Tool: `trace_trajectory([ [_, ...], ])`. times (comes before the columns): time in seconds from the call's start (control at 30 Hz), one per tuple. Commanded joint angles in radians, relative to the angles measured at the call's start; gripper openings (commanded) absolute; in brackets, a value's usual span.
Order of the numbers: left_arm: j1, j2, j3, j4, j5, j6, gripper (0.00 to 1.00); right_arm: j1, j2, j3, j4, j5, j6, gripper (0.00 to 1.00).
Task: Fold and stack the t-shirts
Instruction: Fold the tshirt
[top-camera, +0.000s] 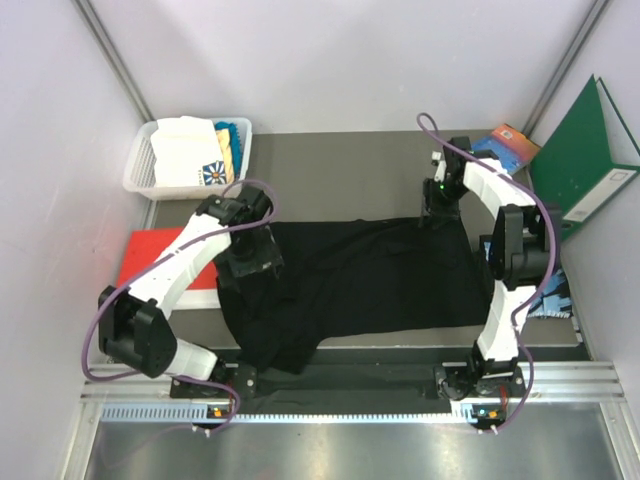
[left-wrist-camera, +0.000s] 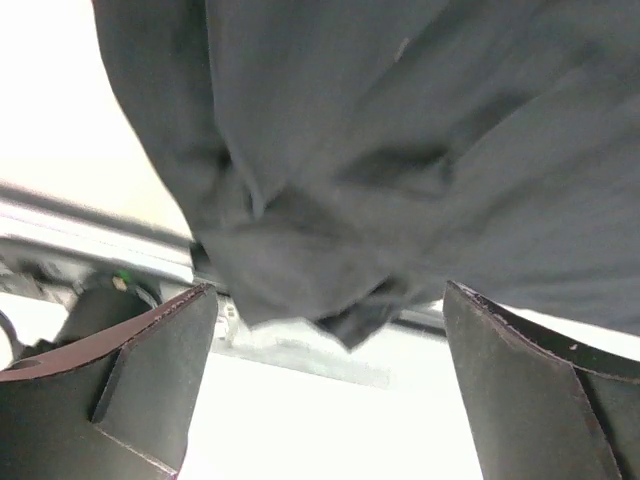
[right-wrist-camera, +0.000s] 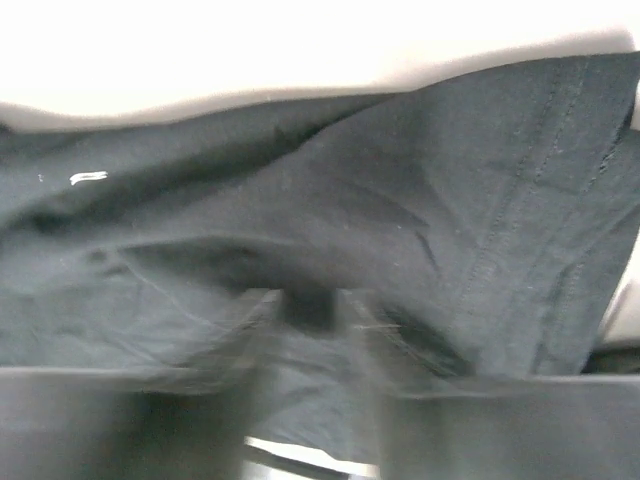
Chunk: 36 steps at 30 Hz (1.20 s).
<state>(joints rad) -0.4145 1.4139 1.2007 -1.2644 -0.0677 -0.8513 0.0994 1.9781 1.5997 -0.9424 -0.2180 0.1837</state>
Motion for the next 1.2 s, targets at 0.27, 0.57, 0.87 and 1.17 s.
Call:
trace_trajectory([
  [0.27, 0.025, 0.569, 0.449, 0.111, -0.179, 0.250, 0.00, 0.074, 0.106, 0.115, -0.013, 0.164, -0.055, 0.00],
  [0.57, 0.077, 0.871, 0.681, 0.093, -0.156, 0.290, 0.00, 0.074, 0.191, 0.170, -0.013, 0.242, -0.044, 0.00],
  [0.87, 0.085, 1.183, 1.115, 0.033, -0.173, 0.319, 0.00, 0.065, 0.303, 0.263, 0.063, 0.276, -0.009, 0.00],
  [1.17, 0.106, 1.313, 1.324, 0.147, -0.198, 0.359, 0.00, 0.048, 0.390, 0.399, 0.155, 0.293, 0.028, 0.00],
])
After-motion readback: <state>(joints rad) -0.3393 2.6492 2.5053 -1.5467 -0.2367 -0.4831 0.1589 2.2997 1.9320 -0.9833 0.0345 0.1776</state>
